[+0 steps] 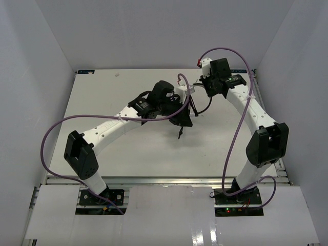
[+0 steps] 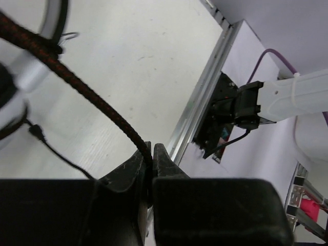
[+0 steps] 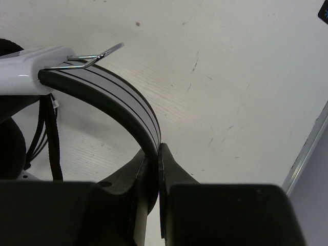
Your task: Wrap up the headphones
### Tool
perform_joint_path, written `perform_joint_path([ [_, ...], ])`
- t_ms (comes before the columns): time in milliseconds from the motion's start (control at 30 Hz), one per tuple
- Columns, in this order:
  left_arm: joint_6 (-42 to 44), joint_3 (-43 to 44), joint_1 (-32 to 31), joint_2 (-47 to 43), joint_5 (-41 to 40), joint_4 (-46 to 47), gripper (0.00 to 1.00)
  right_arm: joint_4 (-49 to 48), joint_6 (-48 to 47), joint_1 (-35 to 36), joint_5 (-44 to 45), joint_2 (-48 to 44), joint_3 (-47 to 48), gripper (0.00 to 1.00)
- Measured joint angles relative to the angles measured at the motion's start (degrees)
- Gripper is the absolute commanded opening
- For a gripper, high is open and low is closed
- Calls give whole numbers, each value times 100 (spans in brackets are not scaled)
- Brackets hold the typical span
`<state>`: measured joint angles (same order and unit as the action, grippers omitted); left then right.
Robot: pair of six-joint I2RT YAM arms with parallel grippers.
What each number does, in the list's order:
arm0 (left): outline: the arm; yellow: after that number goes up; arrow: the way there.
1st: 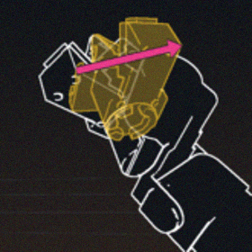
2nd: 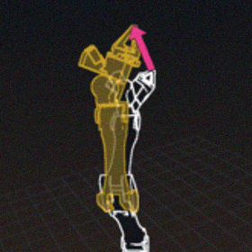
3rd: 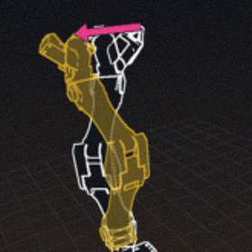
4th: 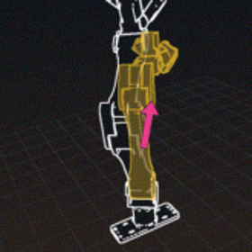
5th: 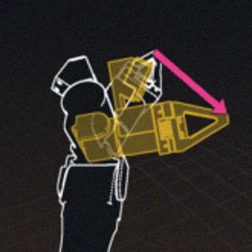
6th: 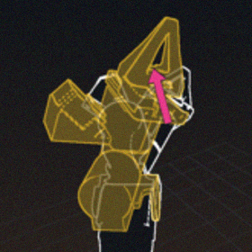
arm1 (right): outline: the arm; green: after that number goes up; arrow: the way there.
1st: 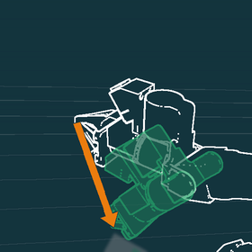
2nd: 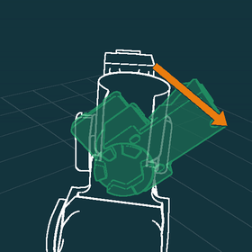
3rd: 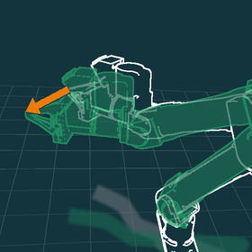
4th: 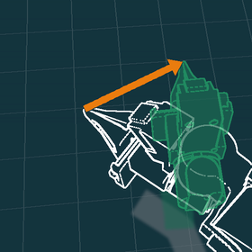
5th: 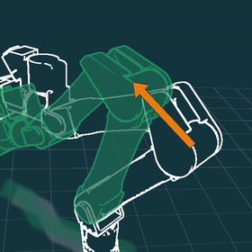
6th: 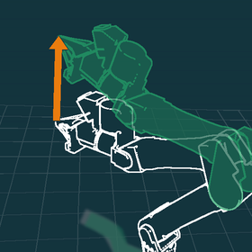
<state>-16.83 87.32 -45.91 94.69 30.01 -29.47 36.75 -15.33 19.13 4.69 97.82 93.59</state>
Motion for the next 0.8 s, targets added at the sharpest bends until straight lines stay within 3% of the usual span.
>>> perform_joint_path([
  [167,-520,-623,-420,68,75,757,23,10,412,-94,103,16,91,8],
  [333,-727,-1451,-740,-5,-359,1627,41,121,789,-519,-356,16,488,8],
  [433,-763,-2182,-900,-179,-725,2346,45,130,1055,-884,-802,10,711,8],
  [800,-567,-3865,-996,-358,-1613,4791,48,166,1724,-1286,-2266,-657,755,8],
])
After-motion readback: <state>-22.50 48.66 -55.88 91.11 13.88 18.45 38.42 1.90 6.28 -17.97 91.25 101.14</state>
